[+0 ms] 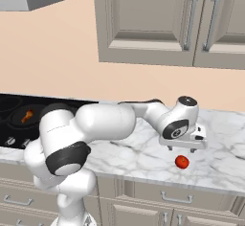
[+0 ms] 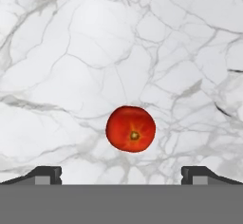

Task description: Place both pans onto different burners. Then place the tomato and the chicken drumstick on different pans.

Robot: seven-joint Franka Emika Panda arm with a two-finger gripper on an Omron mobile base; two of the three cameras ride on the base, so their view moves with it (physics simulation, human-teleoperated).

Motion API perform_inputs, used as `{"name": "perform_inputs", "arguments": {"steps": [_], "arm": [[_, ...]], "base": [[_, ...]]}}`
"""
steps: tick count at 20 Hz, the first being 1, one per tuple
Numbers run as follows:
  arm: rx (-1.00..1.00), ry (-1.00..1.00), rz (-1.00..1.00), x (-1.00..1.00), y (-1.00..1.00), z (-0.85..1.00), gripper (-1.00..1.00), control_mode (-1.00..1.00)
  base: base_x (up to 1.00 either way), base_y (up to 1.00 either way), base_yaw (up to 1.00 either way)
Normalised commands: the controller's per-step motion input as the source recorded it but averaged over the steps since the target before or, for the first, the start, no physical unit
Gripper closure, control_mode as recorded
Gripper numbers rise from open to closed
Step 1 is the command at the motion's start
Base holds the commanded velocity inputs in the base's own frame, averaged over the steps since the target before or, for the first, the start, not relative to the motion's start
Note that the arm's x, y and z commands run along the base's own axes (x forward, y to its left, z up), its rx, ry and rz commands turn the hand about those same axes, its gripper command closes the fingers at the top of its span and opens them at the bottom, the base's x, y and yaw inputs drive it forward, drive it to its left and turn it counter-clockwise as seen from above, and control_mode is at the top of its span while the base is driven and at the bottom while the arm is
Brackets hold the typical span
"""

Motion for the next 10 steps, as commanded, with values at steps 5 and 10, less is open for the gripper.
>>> {"name": "perform_inputs", "arguments": {"steps": [5, 10], "arm": [[0.00, 0.00, 0.00, -0.04, 0.00, -0.19, -1.00, -1.00], [0.00, 0.00, 0.00, 0.00, 0.00, -0.17, -1.00, -1.00]], "base": [[0.00, 0.00, 0.00], [0.00, 0.00, 0.00]]}}
